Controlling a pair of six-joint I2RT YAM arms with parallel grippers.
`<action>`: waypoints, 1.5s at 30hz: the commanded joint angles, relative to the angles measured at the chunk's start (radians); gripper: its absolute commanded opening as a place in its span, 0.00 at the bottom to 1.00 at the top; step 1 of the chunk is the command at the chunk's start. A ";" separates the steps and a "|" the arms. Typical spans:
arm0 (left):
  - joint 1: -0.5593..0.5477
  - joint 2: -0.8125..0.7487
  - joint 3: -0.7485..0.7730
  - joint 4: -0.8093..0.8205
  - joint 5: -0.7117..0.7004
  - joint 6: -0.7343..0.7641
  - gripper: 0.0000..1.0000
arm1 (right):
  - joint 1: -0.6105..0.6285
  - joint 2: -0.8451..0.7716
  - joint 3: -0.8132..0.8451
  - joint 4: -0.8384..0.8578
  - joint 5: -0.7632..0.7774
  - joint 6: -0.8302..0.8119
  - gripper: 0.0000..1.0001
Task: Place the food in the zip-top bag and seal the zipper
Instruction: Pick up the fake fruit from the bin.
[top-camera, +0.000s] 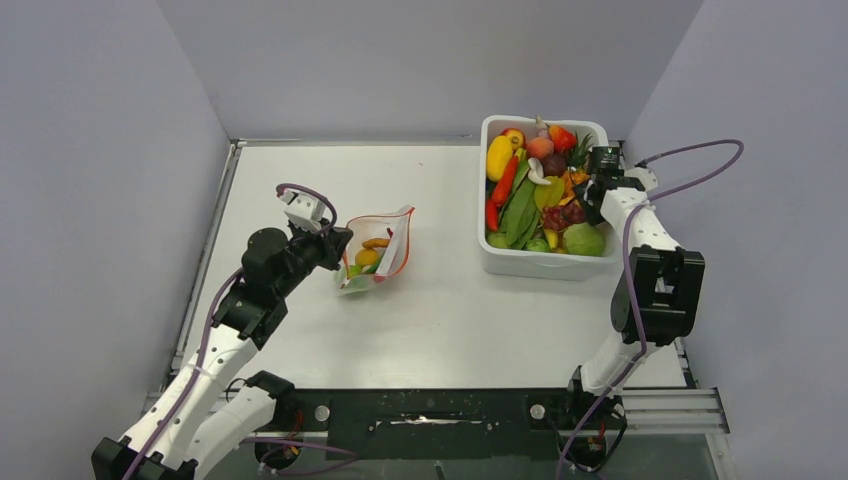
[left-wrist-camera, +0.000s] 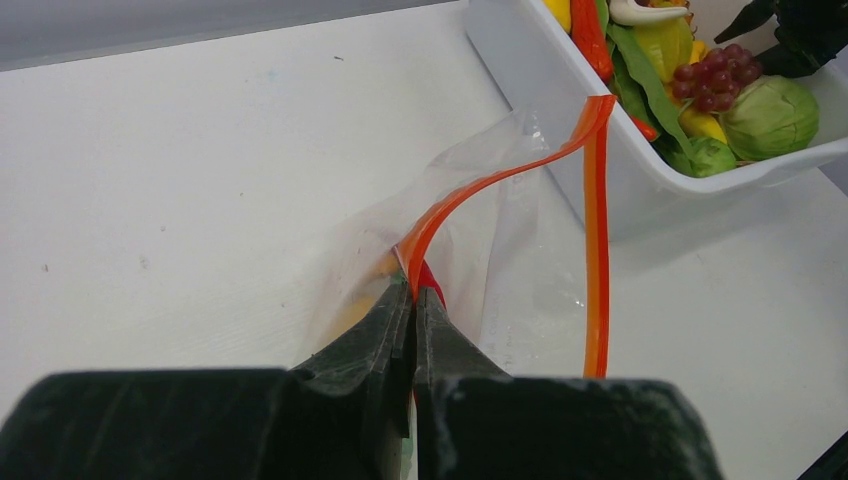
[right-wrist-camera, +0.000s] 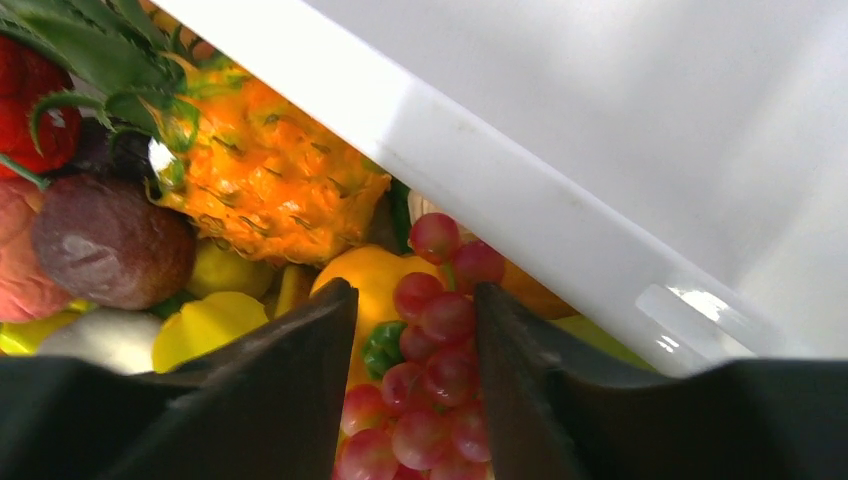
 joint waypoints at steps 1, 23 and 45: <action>0.006 -0.014 0.011 0.047 -0.006 0.012 0.00 | 0.004 -0.005 -0.012 0.055 -0.070 -0.009 0.37; 0.011 -0.024 0.005 0.050 -0.010 0.013 0.00 | 0.075 -0.248 -0.055 0.253 -0.254 -0.444 0.00; 0.014 0.019 0.009 0.124 0.038 -0.115 0.00 | 0.300 -0.506 0.018 0.186 -0.221 -0.662 0.00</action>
